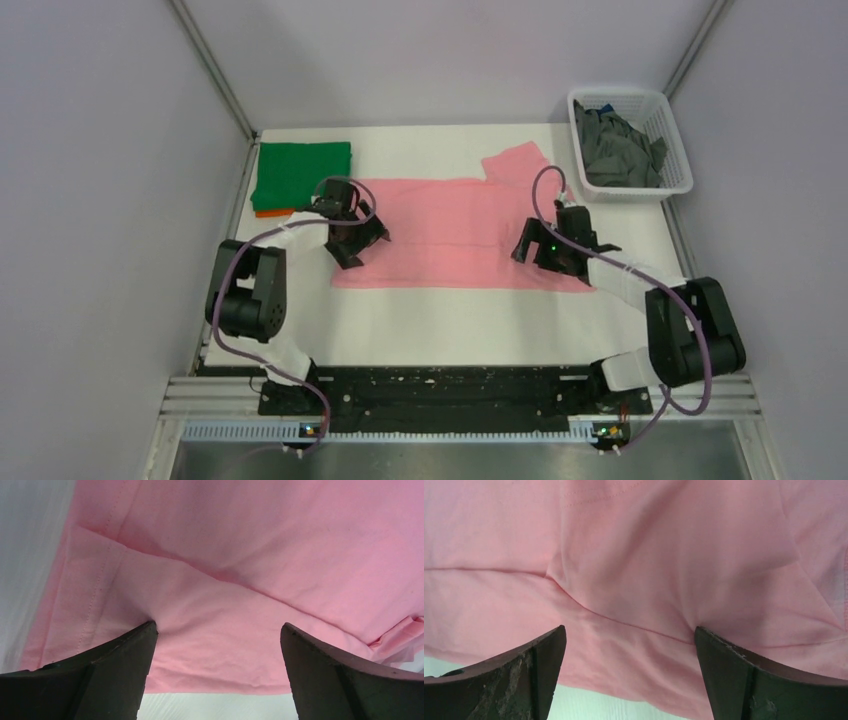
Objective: Fold and stack the t-shirts
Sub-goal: Fold the flattened tshirt in 1/3 of the way, then grab the side of the flattened tshirt furthest away from the robot with both arms
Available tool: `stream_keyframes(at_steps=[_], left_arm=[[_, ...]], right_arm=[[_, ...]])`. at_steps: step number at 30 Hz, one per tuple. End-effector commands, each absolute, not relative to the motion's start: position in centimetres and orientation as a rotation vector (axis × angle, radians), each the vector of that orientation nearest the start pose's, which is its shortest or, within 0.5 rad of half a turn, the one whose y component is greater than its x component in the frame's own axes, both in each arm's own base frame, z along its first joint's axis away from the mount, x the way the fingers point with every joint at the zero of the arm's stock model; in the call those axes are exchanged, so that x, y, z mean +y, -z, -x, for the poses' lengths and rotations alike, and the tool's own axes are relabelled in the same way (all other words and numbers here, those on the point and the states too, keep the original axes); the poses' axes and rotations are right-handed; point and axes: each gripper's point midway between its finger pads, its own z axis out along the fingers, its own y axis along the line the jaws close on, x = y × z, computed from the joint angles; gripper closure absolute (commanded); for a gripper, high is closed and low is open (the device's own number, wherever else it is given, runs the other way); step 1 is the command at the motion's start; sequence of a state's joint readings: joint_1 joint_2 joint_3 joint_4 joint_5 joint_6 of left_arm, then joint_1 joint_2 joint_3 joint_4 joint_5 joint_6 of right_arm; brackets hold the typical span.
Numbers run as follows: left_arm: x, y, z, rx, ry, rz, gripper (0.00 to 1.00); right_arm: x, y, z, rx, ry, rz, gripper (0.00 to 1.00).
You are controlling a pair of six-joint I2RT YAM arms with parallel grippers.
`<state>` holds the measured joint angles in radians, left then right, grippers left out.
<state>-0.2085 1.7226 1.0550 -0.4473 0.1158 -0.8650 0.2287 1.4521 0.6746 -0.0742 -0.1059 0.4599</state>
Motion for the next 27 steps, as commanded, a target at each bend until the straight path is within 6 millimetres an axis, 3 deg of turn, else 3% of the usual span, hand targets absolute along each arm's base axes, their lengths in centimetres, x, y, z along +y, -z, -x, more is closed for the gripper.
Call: stream_keyframes(at_steps=[1,6,10,13,19,27], left_arm=[[-12.5,-1.5,-30.0,2.726,0.405,0.859,0.01],[-11.2,-0.9,-24.6,2.722,0.334,0.903,0.01],[-11.5,-0.4,-20.8,2.742,0.324,0.911,0.01],[-11.3,-0.4,-18.4,2.756,0.293,0.918,0.01],[-10.7,-0.9,-16.1,2.725,0.257,0.953,0.01],[-10.2,-1.1,-14.8,2.713,0.258,0.964,0.01]], right_arm=[[11.2,-1.2,-25.4,2.591,-0.395,-0.308,0.01],[9.2,-1.0,-20.1,2.635,-0.324,-0.415,0.01],[9.3,-1.6,-17.5,2.612,-0.391,-0.476,0.01],[10.2,-2.7,-16.7,2.594,-0.479,-0.499,0.01],[9.8,-3.3,-16.4,2.574,-0.458,-0.522,0.01],[9.8,-4.1,-17.0,2.541,-0.461,-0.506,0.01]])
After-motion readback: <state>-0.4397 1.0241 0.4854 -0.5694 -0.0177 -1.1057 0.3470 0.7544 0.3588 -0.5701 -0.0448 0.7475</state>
